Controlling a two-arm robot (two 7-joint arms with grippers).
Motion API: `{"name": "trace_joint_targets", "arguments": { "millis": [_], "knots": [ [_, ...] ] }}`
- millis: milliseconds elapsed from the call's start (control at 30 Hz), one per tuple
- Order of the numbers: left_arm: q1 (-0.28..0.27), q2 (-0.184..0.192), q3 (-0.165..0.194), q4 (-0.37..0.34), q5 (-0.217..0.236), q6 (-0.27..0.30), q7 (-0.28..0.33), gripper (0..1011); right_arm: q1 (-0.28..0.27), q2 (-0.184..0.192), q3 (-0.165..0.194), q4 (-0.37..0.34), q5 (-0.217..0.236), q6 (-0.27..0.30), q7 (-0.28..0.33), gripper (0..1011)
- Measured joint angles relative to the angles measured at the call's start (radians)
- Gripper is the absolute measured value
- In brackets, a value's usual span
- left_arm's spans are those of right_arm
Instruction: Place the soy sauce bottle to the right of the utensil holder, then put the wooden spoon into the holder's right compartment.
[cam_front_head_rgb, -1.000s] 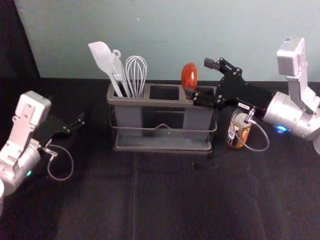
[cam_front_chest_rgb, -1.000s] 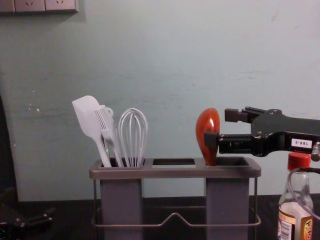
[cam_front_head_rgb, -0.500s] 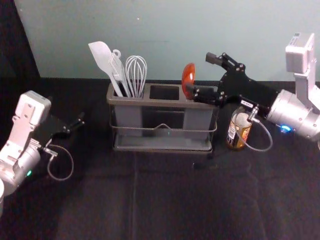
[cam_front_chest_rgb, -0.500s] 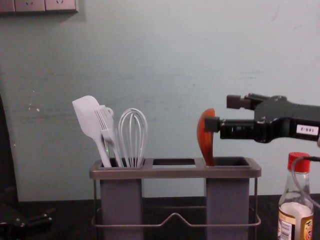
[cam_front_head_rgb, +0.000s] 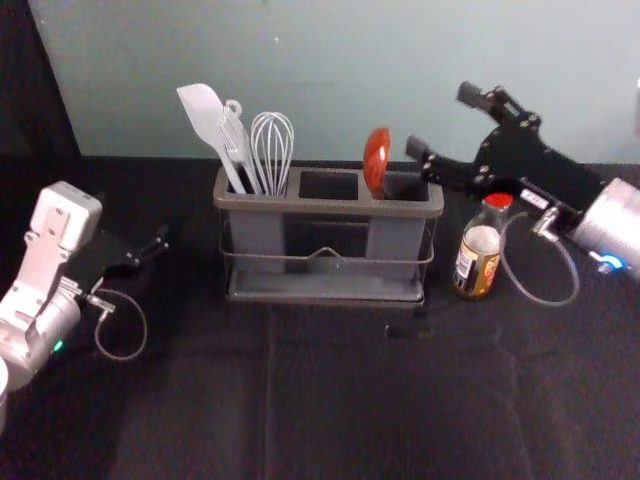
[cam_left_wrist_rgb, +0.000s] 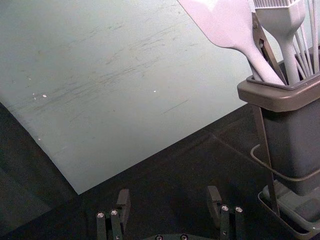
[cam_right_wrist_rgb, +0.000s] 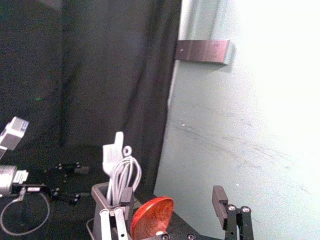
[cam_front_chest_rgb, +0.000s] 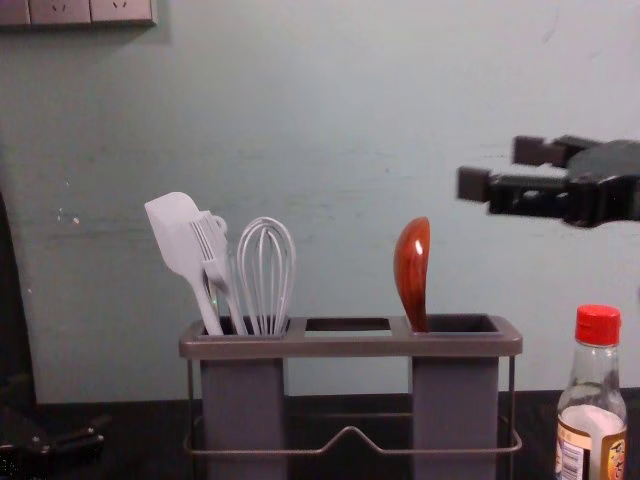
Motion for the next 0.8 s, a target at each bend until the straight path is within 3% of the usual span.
{"name": "trace_joint_targets", "arguments": {
  "millis": [333,433,567,800],
  "knots": [
    [0.000,0.000,0.000,0.000,0.000,0.000,0.000,1005,-0.176,0.030,0.118,-0.136,0.018,0.031,-0.122,1002],
    [0.000,0.000,0.000,0.000,0.000,0.000,0.000,1005,-0.268,0.019,0.184,-0.181,0.031,0.052,-0.203,1002],
    [0.000,0.000,0.000,0.000,0.000,0.000,0.000,1005,-0.342,-0.003,0.236,-0.203,0.044,0.082,-0.268,1003],
    [0.000,0.000,0.000,0.000,0.000,0.000,0.000,1005,-0.405,-0.037,0.258,-0.179,0.037,0.113,-0.317,1002]
  ]
}}
